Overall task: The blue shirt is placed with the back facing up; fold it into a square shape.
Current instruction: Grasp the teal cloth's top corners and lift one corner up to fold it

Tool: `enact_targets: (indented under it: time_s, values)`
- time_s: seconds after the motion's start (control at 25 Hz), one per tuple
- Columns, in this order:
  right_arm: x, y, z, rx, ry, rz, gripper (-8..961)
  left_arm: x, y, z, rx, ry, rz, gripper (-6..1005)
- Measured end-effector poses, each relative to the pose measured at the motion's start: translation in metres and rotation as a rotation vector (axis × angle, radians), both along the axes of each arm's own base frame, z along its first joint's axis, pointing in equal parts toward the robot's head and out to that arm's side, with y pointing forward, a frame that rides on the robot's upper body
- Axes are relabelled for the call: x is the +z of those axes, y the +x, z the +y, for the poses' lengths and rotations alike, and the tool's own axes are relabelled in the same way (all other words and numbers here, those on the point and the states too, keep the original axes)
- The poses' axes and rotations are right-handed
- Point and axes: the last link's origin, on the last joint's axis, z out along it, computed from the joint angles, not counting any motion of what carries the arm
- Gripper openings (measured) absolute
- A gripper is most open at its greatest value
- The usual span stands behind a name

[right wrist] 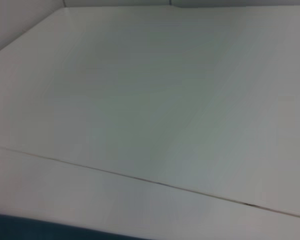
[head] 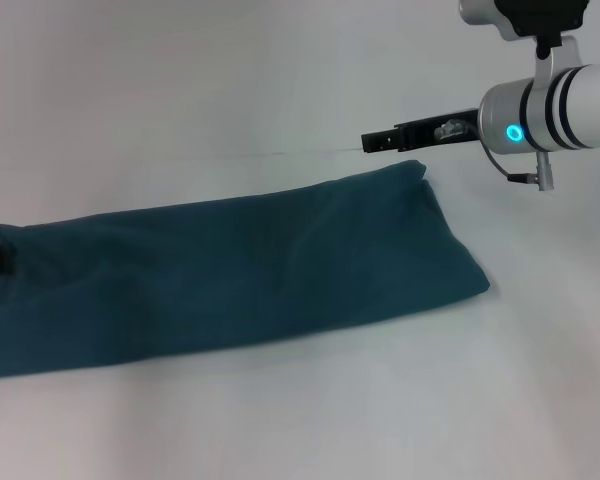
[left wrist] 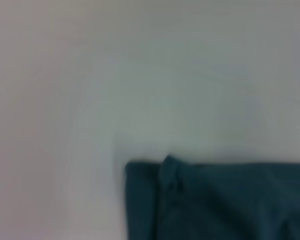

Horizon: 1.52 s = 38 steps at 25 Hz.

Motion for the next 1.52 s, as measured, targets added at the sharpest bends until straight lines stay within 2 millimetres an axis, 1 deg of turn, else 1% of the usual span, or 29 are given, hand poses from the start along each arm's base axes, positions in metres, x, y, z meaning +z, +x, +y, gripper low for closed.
enact_targets:
  time_s: [0.04, 0.16, 0.24, 0.4, 0.52, 1.0, 1.04, 1.12, 1.32, 1.52]
  values:
    - [0.0, -0.001, 0.0, 0.006, -0.002, -0.004, 860, 0.0, -0.002, -0.003, 0.02, -0.002, -0.01, 850]
    - [0.001, -0.003, 0.0, 0.02, -0.003, -0.018, 928, 0.001, -0.008, -0.012, 0.07, -0.01, -0.044, 903]
    - [0.001, -0.004, -0.001, 0.028, -0.007, -0.028, 929, 0.002, -0.012, -0.016, 0.1, -0.013, -0.078, 938]
    - [-0.002, -0.005, -0.002, 0.04, -0.018, -0.042, 930, 0.0, -0.018, -0.02, 0.159, -0.011, -0.143, 926]
    - [-0.004, -0.005, -0.003, 0.045, -0.023, -0.049, 929, -0.003, -0.021, -0.021, 0.179, -0.009, -0.159, 917]
    - [-0.008, -0.003, -0.005, 0.048, -0.043, -0.064, 928, -0.004, -0.028, -0.028, 0.219, -0.049, -0.127, 881]
    - [-0.008, -0.004, -0.006, 0.049, -0.045, -0.065, 927, -0.004, -0.032, -0.031, 0.232, -0.06, -0.104, 878]
    - [-0.009, -0.004, -0.006, 0.051, -0.046, -0.065, 924, -0.005, -0.034, -0.033, 0.238, -0.065, -0.099, 872]
    - [-0.009, -0.005, -0.006, 0.05, -0.046, -0.063, 925, -0.013, -0.037, -0.038, 0.251, -0.1, -0.119, 857]
    - [-0.009, -0.005, -0.006, 0.05, -0.046, -0.061, 927, -0.018, -0.034, -0.037, 0.245, -0.115, -0.138, 841]
